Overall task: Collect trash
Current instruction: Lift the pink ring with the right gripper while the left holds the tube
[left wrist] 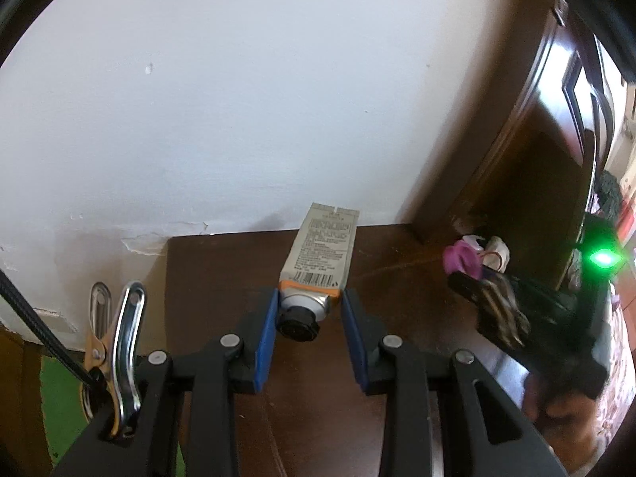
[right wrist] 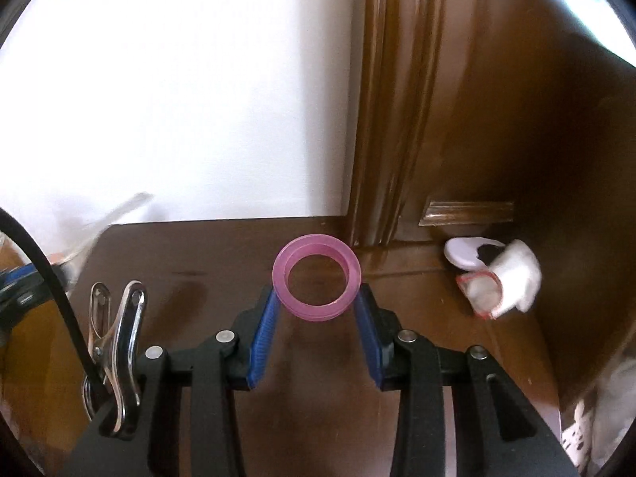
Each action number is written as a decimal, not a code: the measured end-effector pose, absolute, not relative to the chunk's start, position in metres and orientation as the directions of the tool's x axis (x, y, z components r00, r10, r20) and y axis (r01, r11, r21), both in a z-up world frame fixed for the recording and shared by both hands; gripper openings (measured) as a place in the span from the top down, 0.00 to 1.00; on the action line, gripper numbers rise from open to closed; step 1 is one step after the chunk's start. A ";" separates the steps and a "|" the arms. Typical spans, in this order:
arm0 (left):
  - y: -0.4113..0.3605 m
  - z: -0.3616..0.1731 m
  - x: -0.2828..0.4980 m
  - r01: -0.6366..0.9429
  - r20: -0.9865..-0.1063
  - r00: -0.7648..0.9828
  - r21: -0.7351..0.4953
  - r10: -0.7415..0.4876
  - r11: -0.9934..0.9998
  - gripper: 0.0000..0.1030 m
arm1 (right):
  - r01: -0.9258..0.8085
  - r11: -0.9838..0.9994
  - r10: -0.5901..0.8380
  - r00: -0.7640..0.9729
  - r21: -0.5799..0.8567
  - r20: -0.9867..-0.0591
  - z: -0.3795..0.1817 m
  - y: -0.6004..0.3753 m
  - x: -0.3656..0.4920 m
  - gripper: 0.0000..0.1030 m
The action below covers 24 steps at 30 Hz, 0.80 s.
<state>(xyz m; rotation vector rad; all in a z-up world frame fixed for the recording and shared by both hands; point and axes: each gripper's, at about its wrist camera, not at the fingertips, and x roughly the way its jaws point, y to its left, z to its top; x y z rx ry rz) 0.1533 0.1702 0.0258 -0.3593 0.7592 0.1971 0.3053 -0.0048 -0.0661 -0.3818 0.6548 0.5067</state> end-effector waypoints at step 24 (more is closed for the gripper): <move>0.069 0.037 0.108 -0.188 -0.615 0.786 -0.147 0.059 0.971 0.68 | -0.530 0.839 0.395 0.750 -0.123 -0.531 -0.042 -0.092 0.189 0.62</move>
